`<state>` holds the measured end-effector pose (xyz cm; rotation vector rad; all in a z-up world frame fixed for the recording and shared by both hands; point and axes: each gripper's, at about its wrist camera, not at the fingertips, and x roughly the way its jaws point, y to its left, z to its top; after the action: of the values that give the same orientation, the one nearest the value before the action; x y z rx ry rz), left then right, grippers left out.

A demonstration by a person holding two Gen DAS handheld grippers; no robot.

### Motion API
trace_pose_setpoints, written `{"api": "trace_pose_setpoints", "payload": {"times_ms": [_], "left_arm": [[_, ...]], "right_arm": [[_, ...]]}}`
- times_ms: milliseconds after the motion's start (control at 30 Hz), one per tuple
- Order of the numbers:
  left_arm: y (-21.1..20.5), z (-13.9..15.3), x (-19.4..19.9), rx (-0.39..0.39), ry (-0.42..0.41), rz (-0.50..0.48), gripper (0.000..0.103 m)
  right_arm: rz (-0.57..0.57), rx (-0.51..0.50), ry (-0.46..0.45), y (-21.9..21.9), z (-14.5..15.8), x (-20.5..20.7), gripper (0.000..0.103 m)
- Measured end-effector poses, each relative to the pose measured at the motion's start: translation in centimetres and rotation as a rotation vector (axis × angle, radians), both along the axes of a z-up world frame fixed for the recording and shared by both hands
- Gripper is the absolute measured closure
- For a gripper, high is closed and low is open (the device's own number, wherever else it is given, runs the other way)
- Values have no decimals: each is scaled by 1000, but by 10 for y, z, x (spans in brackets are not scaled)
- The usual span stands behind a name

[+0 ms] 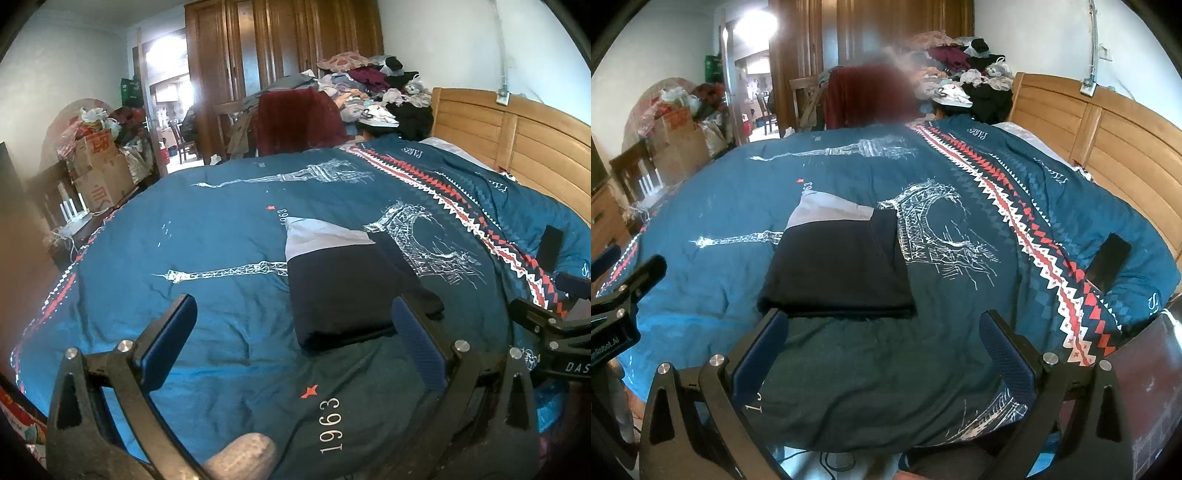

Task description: Fold large clothes

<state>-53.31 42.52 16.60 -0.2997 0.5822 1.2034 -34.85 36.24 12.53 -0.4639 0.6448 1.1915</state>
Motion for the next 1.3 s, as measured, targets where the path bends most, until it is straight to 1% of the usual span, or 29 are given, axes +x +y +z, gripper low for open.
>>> {"api": "trace_pose_setpoints", "payload": {"times_ms": [333,967,1300], "left_arm": [[3,2,-1,13,-8,8,0],[0,6,-3,22,-18,4,0],[0,6,-2,23,-20,4,0]], "right_arm": [[14,5,0,7,1,-2,0],[26,28,15,8,11,-2,0],[29,29,19,8,12,-2,0]]}}
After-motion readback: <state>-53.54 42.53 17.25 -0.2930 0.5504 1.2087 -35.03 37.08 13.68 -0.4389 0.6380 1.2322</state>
